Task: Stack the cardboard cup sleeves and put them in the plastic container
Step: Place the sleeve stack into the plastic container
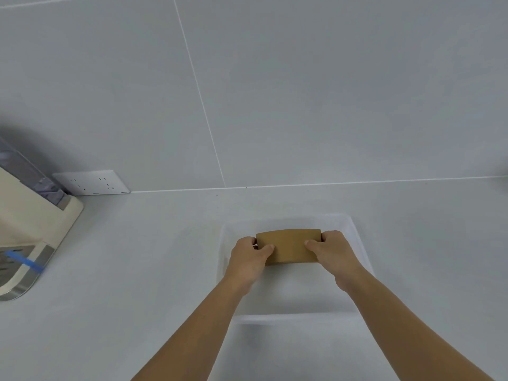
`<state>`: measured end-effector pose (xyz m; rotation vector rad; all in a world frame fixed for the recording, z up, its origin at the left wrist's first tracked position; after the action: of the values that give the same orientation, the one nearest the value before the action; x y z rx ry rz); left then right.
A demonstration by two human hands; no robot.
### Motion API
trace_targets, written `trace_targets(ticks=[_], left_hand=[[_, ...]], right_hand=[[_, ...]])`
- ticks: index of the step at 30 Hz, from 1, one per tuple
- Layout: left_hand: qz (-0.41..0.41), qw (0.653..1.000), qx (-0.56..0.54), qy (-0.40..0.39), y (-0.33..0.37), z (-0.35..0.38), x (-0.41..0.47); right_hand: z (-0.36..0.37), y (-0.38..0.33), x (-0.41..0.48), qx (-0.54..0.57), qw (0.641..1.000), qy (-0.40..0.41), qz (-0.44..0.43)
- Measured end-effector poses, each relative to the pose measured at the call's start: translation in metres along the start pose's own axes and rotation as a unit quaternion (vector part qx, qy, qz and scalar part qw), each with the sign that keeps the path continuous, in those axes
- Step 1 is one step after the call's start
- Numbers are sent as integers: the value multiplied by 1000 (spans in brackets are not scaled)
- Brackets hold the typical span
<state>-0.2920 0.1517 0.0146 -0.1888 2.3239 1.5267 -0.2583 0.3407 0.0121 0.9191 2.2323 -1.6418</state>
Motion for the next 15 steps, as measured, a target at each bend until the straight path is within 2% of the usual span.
trace_targets(ticks=[15], left_hand=[[-48,998,45,-7,-12,3,19]], right_hand=[[17,6,10,-18,999,-34,32]])
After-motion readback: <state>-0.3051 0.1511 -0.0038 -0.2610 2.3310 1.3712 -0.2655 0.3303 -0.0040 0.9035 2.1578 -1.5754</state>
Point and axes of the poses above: each hand's wrist, its own x-axis towards the middle knuckle, its own z-axis out of the palm, y = z × x, the point moved 10 cm from there along x, towards the middle knuckle, and after that the axes turned 5 degrees about z, right-handed, at the moved point
